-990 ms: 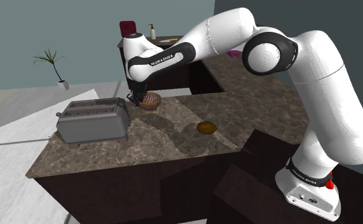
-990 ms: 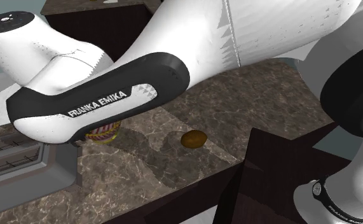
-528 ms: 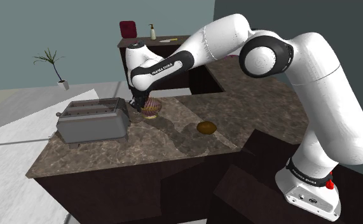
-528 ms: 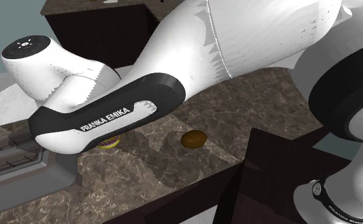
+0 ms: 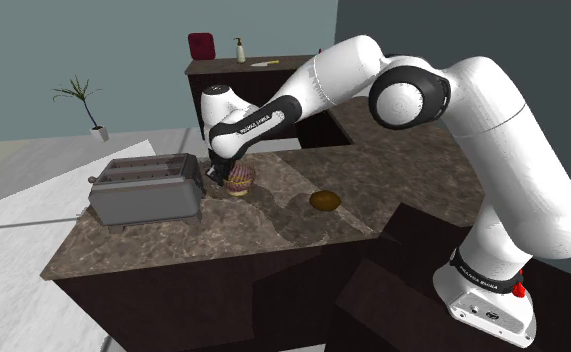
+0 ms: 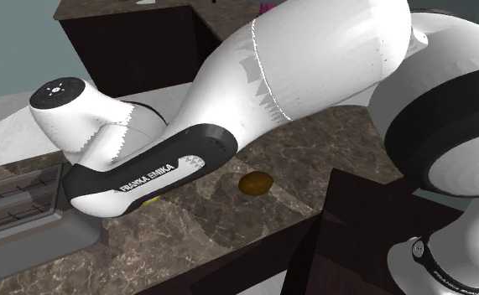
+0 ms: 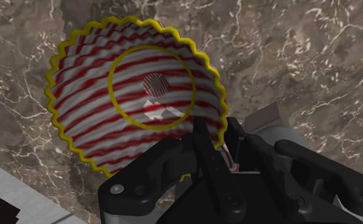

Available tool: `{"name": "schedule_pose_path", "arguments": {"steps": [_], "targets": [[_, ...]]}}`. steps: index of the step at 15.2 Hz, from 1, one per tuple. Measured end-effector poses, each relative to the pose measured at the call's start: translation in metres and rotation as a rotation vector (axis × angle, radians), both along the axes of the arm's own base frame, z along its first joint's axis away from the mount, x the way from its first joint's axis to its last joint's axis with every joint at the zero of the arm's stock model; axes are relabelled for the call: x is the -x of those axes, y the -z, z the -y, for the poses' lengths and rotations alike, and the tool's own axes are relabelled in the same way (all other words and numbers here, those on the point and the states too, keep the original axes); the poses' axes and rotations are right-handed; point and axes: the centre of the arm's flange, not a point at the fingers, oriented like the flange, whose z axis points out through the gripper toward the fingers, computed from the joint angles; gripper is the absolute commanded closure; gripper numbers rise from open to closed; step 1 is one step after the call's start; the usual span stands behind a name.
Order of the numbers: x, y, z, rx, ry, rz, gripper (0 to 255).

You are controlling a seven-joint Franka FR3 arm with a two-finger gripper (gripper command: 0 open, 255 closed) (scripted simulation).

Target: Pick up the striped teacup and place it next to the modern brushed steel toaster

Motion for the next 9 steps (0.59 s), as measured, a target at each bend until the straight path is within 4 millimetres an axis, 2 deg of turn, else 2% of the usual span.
{"name": "schedule_pose_path", "arguments": {"steps": [9], "targets": [[0.0,0.046,0.0,0.0,0.0,0.0,255]]}}
